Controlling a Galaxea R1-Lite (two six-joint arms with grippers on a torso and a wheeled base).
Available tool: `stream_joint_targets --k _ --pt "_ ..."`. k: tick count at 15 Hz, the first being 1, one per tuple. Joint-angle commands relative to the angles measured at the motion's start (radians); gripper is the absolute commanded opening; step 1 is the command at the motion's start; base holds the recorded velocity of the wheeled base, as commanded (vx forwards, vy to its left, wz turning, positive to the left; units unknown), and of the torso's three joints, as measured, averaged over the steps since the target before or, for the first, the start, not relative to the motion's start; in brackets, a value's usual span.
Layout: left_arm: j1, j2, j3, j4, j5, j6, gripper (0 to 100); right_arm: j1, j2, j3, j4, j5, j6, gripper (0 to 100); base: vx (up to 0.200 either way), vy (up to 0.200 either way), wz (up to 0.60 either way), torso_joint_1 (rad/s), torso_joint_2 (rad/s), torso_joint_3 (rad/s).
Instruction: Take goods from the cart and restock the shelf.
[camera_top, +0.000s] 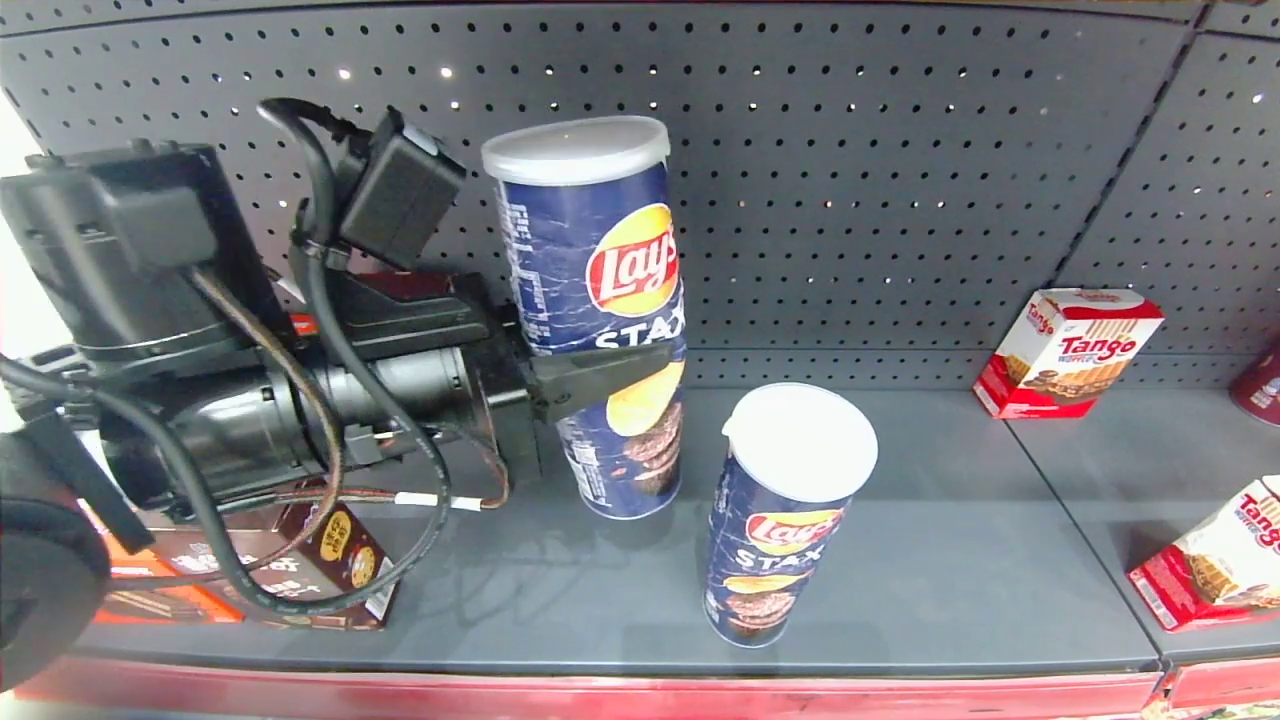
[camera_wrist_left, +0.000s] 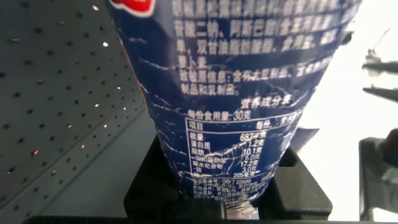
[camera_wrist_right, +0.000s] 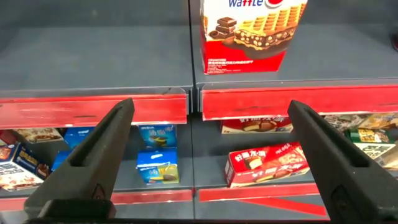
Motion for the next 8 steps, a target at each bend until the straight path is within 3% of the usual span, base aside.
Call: stream_joint_targets --k 1,4,6,8 --pt "0.002 0.129 -0.076 0.006 -0.026 0.023 0 0.000 0.005 0.000 0.000 0.000 0.000 100 0.000 0.000 0.00 0.000 0.00 0.000" --pt "0.015 0.249 -0.170 0.001 -0.072 0.029 0 0.000 0.005 0.000 0.000 0.000 0.000 100 0.000 0.000 0.00 0.000 0.00 0.000" --pt "0.031 0.329 -0.237 -0.004 -0.153 0.032 0 0.000 0.004 0.000 0.000 0.000 0.000 100 0.000 0.000 0.00 0.000 0.00 0.000" --pt "0.042 0.407 -0.316 0.004 -0.175 0.075 0 0.000 0.005 0.000 0.000 0.000 0.000 100 0.000 0.000 0.00 0.000 0.00 0.000"
